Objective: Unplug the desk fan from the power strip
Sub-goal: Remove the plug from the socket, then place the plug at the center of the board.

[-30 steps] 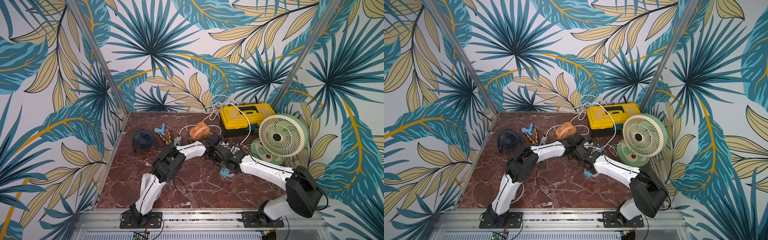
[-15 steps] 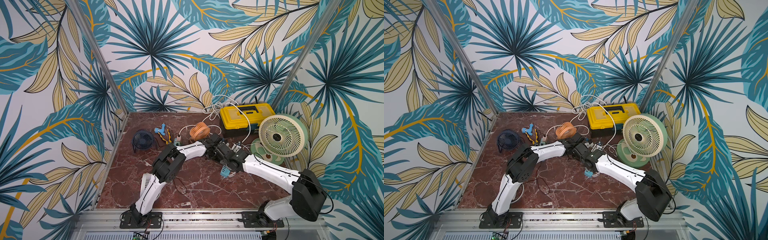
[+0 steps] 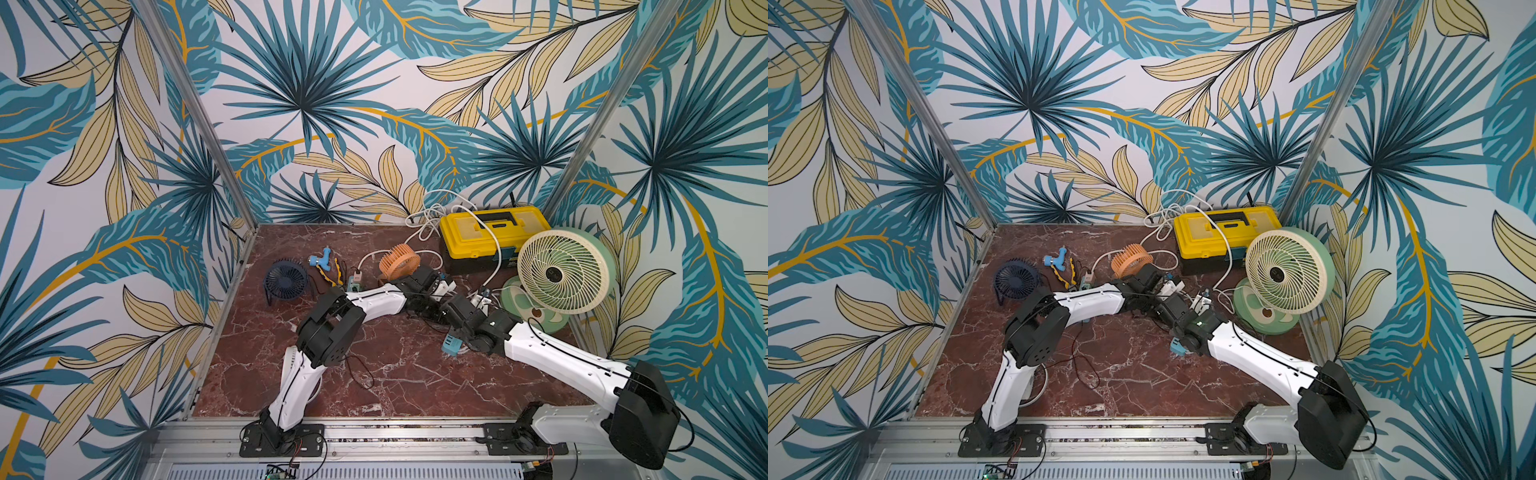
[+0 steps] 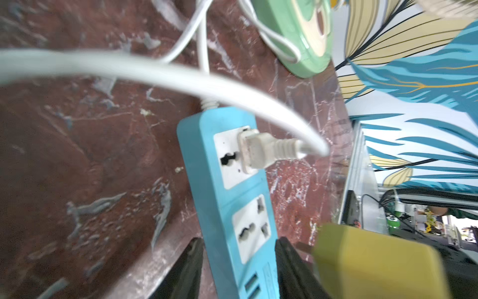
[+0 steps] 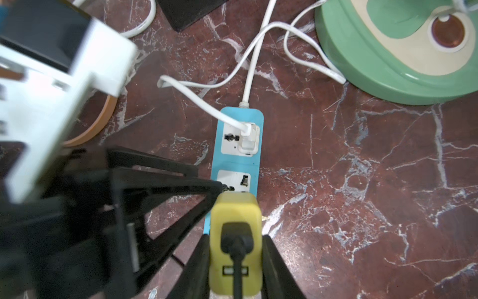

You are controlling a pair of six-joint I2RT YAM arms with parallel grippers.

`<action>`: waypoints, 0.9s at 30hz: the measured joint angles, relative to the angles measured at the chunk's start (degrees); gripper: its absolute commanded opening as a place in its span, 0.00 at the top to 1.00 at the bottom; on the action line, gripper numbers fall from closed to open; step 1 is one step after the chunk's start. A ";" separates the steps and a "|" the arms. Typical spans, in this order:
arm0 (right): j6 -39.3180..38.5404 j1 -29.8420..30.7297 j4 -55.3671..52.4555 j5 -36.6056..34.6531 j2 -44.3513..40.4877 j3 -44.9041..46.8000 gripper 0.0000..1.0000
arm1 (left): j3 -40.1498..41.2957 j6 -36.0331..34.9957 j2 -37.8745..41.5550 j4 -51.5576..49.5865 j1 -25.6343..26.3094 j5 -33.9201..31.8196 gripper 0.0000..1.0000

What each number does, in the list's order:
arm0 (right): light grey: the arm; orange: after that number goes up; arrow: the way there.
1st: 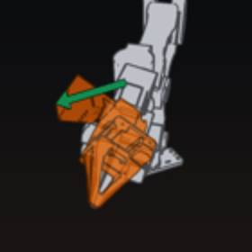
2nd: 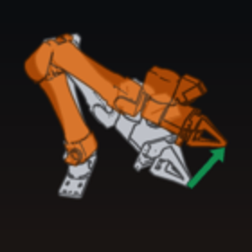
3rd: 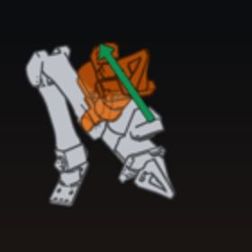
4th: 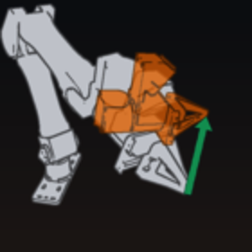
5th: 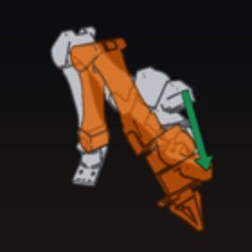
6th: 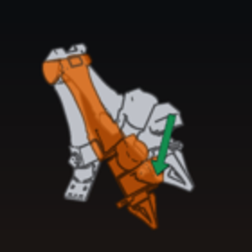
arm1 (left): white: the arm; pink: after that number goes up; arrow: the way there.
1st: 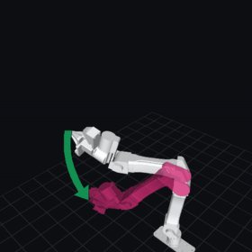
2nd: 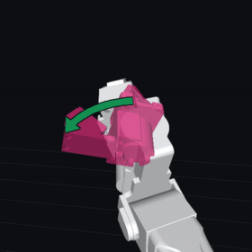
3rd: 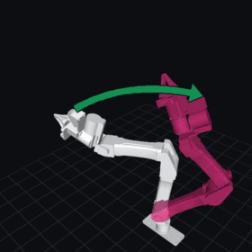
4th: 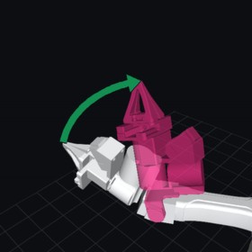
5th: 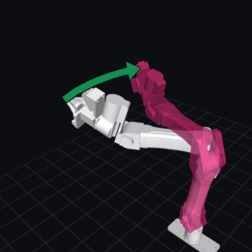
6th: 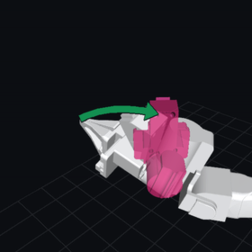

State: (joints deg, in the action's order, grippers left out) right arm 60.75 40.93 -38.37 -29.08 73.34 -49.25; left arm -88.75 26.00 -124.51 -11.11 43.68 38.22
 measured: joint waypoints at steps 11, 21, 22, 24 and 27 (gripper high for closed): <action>-4.72 0.50 9.35 9.55 -2.60 4.85 0.70 | 8.26 8.22 10.27 19.76 -4.33 3.58 0.48; -8.70 2.10 25.38 22.25 1.42 10.32 0.70 | 9.42 9.51 10.12 20.76 -4.74 3.19 0.46; -8.72 2.12 27.26 23.93 2.14 10.95 0.70 | 9.42 9.51 10.08 20.76 -4.76 3.17 0.46; -8.66 2.14 31.78 27.69 4.33 12.39 0.69 | 9.42 9.55 9.84 20.76 -4.81 3.15 0.46; -7.80 2.12 37.16 30.51 5.77 14.49 0.68 | 9.42 9.64 9.31 20.72 -4.90 3.15 0.45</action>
State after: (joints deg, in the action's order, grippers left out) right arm 52.95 43.05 -1.21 1.43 79.11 -34.76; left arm -79.33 35.64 -115.20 9.61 38.79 41.36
